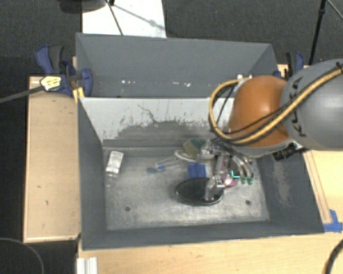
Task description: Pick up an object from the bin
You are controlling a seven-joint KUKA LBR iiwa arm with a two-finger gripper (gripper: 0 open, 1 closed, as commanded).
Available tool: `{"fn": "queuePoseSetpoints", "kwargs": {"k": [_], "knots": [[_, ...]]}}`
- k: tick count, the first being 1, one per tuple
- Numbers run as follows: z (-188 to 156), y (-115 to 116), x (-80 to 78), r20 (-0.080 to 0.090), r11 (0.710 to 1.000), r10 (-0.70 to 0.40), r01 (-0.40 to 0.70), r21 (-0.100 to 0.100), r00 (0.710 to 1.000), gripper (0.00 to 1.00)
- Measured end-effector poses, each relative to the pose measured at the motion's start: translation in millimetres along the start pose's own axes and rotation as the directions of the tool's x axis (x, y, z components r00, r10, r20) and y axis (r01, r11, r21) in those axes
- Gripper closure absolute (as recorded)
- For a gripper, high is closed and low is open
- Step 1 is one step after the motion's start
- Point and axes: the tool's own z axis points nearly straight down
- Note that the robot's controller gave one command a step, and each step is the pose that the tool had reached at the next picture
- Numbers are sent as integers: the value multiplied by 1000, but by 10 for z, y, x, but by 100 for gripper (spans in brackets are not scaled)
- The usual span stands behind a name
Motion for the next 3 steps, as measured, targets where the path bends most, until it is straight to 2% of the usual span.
{"fn": "queuePoseSetpoints", "kwargs": {"k": [1,2,3], "knots": [[562,220,178,13,999,-50,50,-3,999,0],[275,80,251,12,997,74,-74,-1,997,0],[136,80,336,11,982,190,-190,-2,982,0]]}}
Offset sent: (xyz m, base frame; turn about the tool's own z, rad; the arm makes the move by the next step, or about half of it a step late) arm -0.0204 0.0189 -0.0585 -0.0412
